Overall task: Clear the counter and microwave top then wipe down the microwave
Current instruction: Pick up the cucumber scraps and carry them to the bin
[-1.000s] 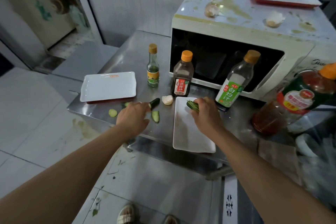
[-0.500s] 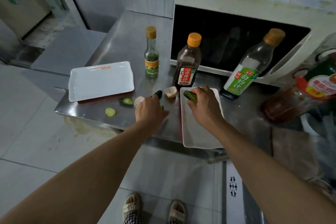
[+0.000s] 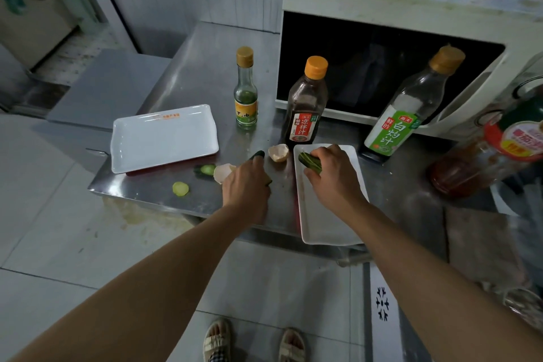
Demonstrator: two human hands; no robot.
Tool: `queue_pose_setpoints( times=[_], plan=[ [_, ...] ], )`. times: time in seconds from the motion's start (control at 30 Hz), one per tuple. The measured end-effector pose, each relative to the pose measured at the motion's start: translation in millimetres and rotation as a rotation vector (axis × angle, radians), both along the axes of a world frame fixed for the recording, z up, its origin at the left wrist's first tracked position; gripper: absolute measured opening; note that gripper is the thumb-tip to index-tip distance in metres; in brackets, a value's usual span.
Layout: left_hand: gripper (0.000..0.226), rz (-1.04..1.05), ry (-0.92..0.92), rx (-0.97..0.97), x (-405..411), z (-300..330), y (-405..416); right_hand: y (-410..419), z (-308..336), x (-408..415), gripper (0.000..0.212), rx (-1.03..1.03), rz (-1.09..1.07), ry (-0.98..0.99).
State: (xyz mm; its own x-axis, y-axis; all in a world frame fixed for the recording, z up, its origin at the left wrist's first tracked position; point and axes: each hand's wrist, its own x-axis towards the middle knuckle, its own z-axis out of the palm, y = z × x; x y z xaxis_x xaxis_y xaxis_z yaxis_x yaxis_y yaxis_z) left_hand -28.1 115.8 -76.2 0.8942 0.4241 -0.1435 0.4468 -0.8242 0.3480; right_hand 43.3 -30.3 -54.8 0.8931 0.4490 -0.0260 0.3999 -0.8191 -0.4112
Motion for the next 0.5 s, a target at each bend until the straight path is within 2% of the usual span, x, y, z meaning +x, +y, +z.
queue_pose_setpoints(
  times=[0.2, 0.5],
  plan=[
    [0.029, 0.026, -0.072, 0.053, 13.4, 16.3, 13.9, 0.7, 4.2, 1.6, 0.036, 0.027, -0.008, 0.002],
    [0.022, 0.057, 0.012, 0.057, 28.5, -0.7, 24.7, -1.3, -3.4, 9.0, 0.034, 0.043, -0.022, 0.013]
  ],
)
